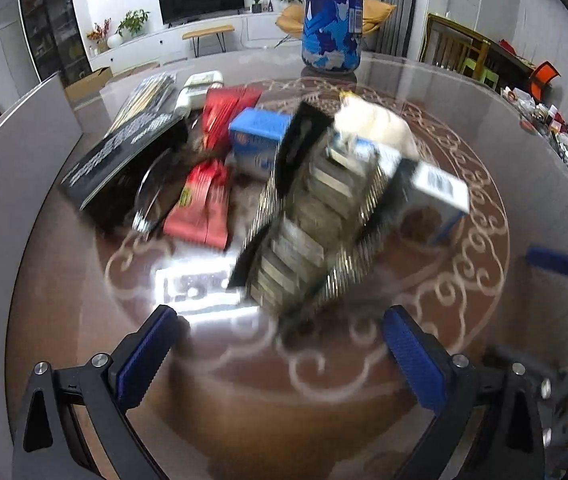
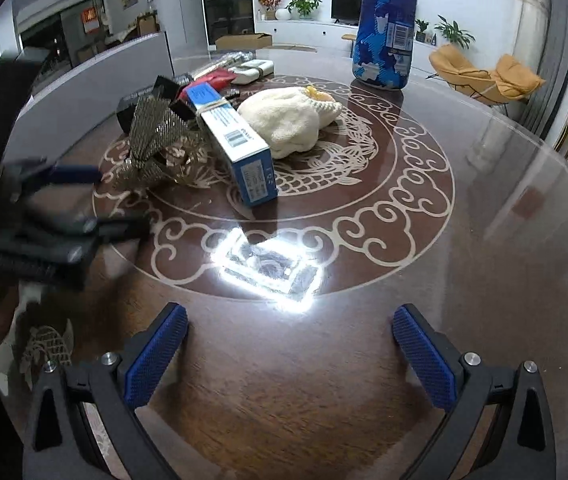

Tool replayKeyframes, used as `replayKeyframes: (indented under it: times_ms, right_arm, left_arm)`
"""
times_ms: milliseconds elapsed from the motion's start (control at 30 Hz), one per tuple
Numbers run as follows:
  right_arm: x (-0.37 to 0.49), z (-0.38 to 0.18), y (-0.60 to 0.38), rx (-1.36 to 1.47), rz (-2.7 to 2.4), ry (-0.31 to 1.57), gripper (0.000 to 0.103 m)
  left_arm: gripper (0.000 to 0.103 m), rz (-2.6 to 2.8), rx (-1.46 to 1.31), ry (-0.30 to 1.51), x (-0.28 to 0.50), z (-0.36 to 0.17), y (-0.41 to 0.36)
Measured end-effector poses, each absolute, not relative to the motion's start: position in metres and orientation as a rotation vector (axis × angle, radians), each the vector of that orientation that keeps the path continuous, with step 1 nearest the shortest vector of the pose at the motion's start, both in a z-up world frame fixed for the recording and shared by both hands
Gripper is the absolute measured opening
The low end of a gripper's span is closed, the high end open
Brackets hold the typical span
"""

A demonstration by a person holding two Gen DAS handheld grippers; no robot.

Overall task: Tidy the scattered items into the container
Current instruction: 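Grasp the silver ribbed ornament with the left tool, then grasp and lift the blue-and-white string-tied box with the right tool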

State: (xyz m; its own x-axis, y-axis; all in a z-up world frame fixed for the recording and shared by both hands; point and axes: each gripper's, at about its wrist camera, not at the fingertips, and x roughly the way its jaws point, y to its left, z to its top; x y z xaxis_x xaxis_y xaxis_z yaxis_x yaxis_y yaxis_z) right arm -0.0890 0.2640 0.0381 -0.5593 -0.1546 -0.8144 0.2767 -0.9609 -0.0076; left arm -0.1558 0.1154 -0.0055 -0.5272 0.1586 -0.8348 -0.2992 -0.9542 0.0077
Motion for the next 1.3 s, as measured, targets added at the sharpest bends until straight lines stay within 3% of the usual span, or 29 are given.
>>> replayKeyframes:
  times_ms: [433, 567, 1100, 1300]
  right_arm:
    - [-0.089, 0.039, 0.263, 1.316, -2.568, 0.173, 0.103]
    - [-0.089, 0.040, 0.263, 1.316, -2.568, 0.172, 0.103]
    - [-0.093, 0.039, 0.261, 1.322, -2.565, 0.182, 0.103]
    - [-0.134, 0.041, 0.242, 1.265, -2.435, 0.202, 0.103]
  left_arm:
    - [0.103, 2.535, -1.375, 0.218, -0.205, -0.006, 0.142]
    - [0.066, 2.589, -1.355, 0.177, -0.199, 0.001, 0.134]
    - [0.065, 2.772, -1.511, 0.005, -0.115, 0.001, 0.047]
    - [0.066, 2.790, -1.491, 0.006, -0.108, 0.000, 0.037]
